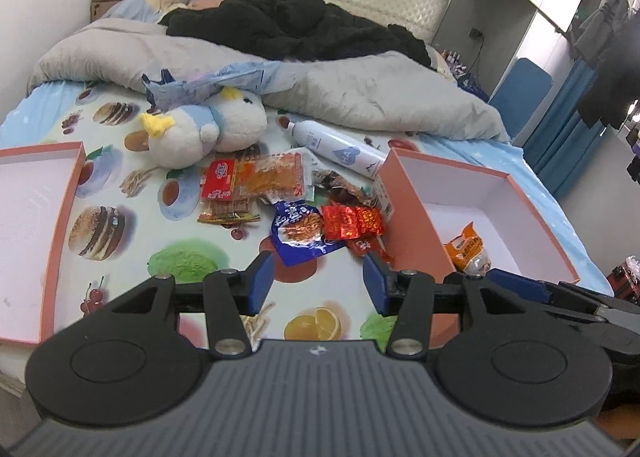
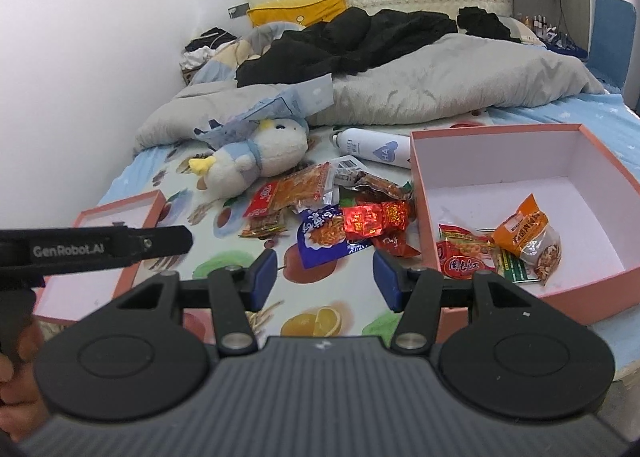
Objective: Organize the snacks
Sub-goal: 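Lower both open tools into the snack pile beside the plush toy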
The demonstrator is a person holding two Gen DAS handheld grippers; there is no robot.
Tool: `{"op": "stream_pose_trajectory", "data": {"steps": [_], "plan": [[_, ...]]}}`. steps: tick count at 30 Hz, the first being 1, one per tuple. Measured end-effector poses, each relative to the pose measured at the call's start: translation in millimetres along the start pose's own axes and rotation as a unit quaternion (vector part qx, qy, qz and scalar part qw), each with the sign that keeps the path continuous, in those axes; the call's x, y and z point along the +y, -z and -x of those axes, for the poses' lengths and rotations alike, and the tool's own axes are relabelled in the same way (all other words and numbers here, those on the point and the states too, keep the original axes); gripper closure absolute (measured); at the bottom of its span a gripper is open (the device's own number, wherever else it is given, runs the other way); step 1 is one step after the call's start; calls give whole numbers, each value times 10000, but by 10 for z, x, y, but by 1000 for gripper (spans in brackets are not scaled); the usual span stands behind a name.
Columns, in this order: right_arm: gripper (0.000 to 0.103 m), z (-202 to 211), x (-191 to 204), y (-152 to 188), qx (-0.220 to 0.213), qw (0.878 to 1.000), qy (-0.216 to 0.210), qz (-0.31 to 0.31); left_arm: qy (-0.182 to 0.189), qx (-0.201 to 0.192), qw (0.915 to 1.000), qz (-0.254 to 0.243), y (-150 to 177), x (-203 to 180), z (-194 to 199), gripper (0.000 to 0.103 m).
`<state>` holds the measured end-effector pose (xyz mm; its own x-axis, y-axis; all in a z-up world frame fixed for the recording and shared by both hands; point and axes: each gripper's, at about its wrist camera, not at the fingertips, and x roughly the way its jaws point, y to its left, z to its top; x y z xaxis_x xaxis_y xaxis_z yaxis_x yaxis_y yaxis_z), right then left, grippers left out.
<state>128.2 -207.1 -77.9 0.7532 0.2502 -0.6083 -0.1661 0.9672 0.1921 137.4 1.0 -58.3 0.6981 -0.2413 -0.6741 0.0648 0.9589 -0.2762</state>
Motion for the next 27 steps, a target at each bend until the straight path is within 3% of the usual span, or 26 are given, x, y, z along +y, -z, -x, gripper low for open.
{"op": "stream_pose_trajectory", "data": {"steps": [13, 27], "plan": [[47, -616, -11, -149, 252, 9994, 221, -44, -108, 518, 9986, 50, -217, 319, -836, 45], [47, -1667, -32, -302, 754, 9958, 451, 257, -286, 997, 9946, -22, -469, 703, -2017, 45]]}}
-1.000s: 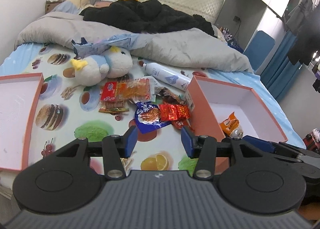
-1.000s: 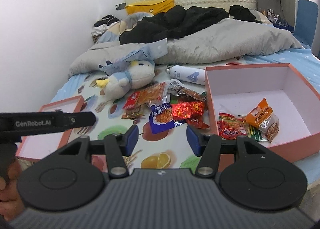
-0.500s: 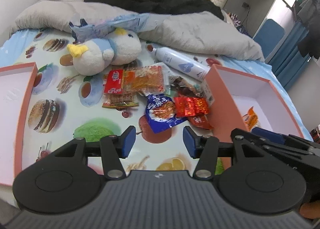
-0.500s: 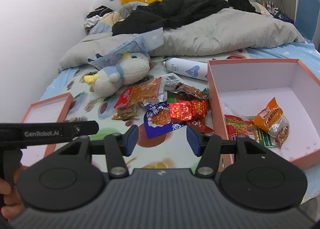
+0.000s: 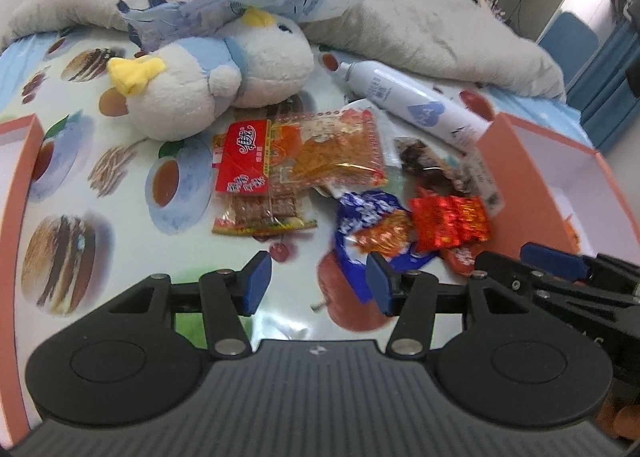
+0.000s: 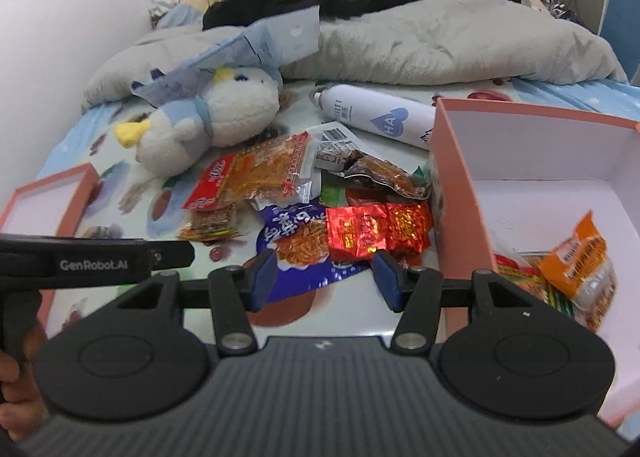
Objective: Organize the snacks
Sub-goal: 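Lower both open tools into the snack pile beside the plush toy, then close the left tool on the orange stick snack while the right tool grasps a red foil candy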
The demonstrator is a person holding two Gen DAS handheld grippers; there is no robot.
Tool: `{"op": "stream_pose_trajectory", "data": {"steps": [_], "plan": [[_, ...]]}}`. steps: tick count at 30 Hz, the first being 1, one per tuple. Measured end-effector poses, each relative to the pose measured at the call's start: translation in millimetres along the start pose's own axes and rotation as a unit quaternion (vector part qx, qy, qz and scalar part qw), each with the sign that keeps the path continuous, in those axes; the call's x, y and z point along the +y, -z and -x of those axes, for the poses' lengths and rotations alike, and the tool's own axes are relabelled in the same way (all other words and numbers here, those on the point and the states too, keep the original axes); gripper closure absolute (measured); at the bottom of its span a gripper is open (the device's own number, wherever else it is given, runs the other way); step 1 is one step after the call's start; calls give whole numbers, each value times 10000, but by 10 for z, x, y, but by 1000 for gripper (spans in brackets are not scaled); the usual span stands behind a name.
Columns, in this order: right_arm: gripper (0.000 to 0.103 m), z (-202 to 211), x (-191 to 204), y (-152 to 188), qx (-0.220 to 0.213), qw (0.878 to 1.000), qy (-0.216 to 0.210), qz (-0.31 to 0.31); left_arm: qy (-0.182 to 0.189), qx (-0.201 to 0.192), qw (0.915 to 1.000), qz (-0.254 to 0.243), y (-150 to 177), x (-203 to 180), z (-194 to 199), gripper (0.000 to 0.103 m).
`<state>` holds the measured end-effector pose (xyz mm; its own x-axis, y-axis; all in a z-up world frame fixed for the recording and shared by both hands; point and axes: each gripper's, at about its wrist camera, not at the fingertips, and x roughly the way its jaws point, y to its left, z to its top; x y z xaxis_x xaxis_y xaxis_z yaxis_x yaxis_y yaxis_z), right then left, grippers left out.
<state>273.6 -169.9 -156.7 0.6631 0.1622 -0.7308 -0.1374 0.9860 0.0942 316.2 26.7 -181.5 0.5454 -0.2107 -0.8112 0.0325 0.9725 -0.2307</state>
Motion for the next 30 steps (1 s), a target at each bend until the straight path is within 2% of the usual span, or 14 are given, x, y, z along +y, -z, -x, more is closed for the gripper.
{"op": "stream_pose_trajectory", "data": {"steps": [4, 7, 9, 15, 22, 26, 27, 28, 30], "plan": [[47, -280, -19, -65, 79, 9994, 319, 79, -70, 69, 9989, -463, -141, -10, -288, 44], [47, -465, -51, -85, 110, 9986, 516, 106, -130, 70, 9936, -1118, -254, -72, -469, 44], [39, -580, -59, -86, 122, 9975, 700, 63, -130, 62, 9869, -1608, -324, -122, -588, 44], [38, -812, -32, -73, 40, 9942, 1069, -133, -219, 18, 9660, -2577, -447, -234, -877, 43], [38, -1041, -50, -89, 29, 9895, 1371, -460, -335, -64, 9522, -3036, -424, -274, -1090, 43], [36, -1071, -62, -106, 110, 9910, 1241, -480, -384, -154, 9475, -3171, -406, -285, -1121, 44], [35, -1078, -68, -109, 191, 9921, 1157, -436, -399, -133, 9477, -3163, -405, -275, -1139, 45], [35, -1068, -68, -102, 239, 9926, 1117, -404, -428, -85, 9484, -3141, -398, -266, -1148, 51], [35, -1057, -82, -79, 354, 9940, 980, -321, -498, 89, 9500, -3082, -390, -241, -1208, 68]]}}
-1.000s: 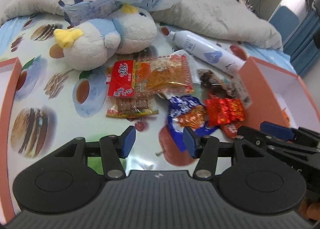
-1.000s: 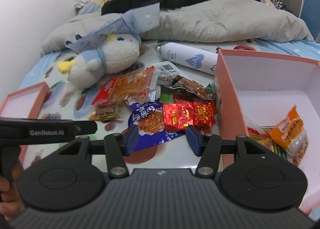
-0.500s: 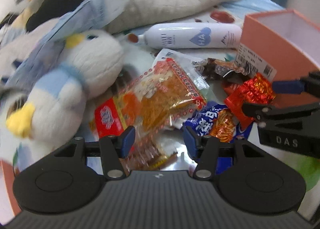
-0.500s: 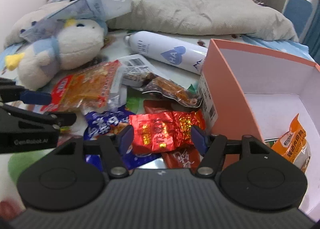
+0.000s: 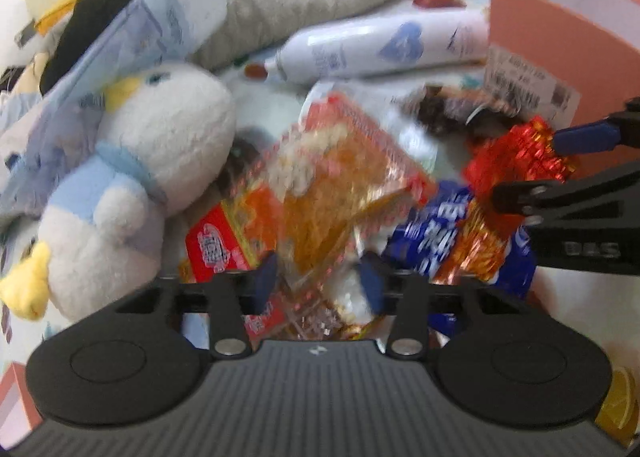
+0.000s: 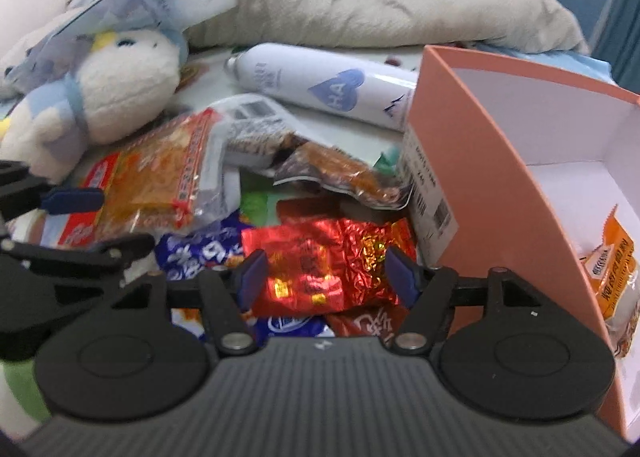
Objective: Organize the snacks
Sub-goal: 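Close the left tool on the orange stick snack while the right tool grasps a red foil candy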
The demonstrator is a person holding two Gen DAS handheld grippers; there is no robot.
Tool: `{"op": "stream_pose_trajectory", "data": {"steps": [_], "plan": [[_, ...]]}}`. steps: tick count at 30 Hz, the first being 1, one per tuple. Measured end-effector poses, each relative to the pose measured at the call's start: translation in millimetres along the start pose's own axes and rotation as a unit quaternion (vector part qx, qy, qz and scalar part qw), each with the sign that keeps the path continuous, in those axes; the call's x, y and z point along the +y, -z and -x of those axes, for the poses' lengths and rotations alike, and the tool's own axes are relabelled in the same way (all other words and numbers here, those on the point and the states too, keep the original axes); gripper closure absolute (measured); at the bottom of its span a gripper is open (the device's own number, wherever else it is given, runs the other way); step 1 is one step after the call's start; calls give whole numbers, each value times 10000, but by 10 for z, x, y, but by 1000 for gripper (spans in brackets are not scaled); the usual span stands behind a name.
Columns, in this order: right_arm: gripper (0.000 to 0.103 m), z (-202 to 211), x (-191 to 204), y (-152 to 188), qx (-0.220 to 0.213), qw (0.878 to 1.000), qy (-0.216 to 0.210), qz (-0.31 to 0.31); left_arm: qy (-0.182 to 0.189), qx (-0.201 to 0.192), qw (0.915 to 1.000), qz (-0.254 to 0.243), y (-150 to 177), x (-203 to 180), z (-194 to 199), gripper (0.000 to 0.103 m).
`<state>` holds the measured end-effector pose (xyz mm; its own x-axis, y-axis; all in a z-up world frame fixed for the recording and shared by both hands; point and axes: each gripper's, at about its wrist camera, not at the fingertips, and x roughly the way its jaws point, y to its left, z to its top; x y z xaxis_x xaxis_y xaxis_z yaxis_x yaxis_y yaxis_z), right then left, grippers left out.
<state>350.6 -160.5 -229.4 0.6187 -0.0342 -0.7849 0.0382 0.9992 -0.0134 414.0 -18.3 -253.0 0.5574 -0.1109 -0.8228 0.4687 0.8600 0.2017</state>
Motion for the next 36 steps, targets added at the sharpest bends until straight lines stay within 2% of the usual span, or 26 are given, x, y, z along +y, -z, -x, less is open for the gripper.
{"op": "stream_pose_trajectory", "data": {"steps": [4, 7, 12, 15, 21, 27, 32, 34, 36], "plan": [[35, 38, -36, 46, 163, 9994, -258, 167, -135, 11, 9998, 129, 28, 12, 16, 86], [35, 79, -71, 101, 281, 9986, -426, 139, -257, -11, 9995, 162, 28, -15, 108, 92], [38, 84, -109, 260, 631, 9947, -812, 54, -385, -89, 9987, 328, 54, -64, 323, 96], [37, 166, -65, 360, 585, 9937, -930, 221, -436, -125, 9980, 450, 76, -90, 493, 98], [38, 376, -121, 499, 317, 9923, -1192, 76, -559, -269, 9944, 859, 171, -119, 877, 99], [38, 548, -202, 505, -71, 9933, -1112, -302, -561, -441, 9864, 1484, 306, -130, 1272, 99], [38, 567, -203, 443, -297, 9944, -761, -669, -460, -446, 9779, 1991, 472, -106, 1454, 100], [35, 544, -141, 392, -412, 9959, -635, -505, -370, -355, 9762, 2107, 541, -88, 1457, 100], [34, 488, -43, 347, -398, 9986, -318, -165, -345, -264, 9766, 2108, 597, -89, 1452, 100]]}}
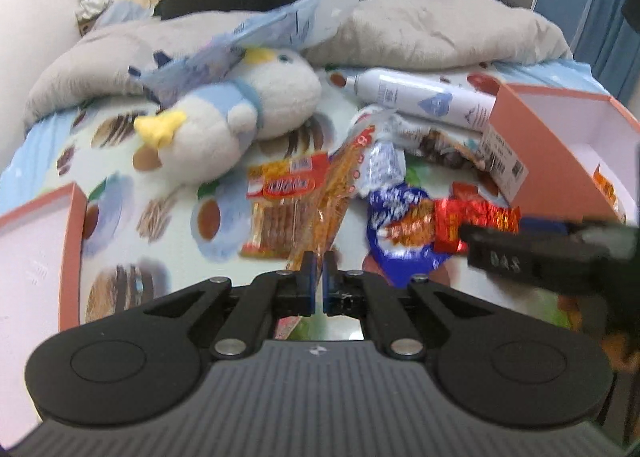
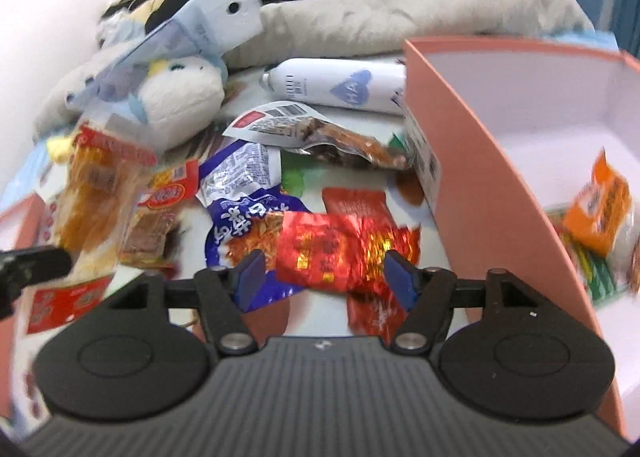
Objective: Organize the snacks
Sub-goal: 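Close the left tool on the orange stick snack while the right tool grasps a red foil candy, then lift the stick snack and red foil candy over the pink box with both tools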
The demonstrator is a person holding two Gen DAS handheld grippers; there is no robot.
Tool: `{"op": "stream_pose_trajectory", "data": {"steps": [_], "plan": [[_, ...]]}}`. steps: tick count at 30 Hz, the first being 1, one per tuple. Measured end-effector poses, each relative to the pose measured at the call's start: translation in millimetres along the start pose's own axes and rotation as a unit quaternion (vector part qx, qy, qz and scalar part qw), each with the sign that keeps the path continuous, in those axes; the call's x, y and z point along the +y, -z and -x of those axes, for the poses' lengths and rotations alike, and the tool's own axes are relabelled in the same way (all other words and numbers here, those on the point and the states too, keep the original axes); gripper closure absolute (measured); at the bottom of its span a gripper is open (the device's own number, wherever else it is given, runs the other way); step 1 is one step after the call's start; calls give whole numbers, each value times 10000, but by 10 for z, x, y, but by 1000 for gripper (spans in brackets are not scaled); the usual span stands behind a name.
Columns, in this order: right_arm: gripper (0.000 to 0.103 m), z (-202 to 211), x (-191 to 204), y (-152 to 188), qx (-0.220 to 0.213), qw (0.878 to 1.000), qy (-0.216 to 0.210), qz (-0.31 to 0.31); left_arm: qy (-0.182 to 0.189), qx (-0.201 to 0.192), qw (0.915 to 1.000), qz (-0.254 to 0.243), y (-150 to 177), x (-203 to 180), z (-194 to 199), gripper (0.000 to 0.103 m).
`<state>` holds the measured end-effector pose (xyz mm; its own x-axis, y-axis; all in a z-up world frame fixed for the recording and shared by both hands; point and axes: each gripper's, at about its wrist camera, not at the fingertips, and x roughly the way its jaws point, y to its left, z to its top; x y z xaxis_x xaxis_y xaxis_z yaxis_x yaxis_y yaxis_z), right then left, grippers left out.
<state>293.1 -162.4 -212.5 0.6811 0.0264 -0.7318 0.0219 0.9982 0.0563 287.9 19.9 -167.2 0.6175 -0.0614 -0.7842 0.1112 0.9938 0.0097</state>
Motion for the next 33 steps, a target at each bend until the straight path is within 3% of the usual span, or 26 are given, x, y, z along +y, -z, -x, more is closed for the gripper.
{"op": "stream_pose_trajectory", "data": {"steps": [4, 8, 15, 19, 21, 25, 33], "plan": [[34, -137, 6, -35, 96, 9993, 338, -84, 27, 118, 9999, 38, 62, 52, -18, 100], [38, -185, 27, -6, -100, 9957, 833, -390, 39, 146, 9998, 107, 88, 70, -23, 100], [46, -305, -74, 27, 48, 9878, 1007, -1188, 42, 257, 9997, -4, 49, 14, -1, 100], [49, -322, -95, 21, 121, 9895, 860, -1158, -39, 207, 9998, -25, 9, -34, 88, 100], [62, -316, -132, 18, 178, 9903, 752, -1154, -64, 197, 9998, 21, -9, -42, 127, 100], [65, -307, -139, 1, 315, 9960, 497, -674, -56, 247, 9997, 49, -21, -85, 187, 99], [65, -140, -206, 61, 361, 9983, 22, -458, -53, 287, 9993, 244, 48, -199, 317, 99]]}}
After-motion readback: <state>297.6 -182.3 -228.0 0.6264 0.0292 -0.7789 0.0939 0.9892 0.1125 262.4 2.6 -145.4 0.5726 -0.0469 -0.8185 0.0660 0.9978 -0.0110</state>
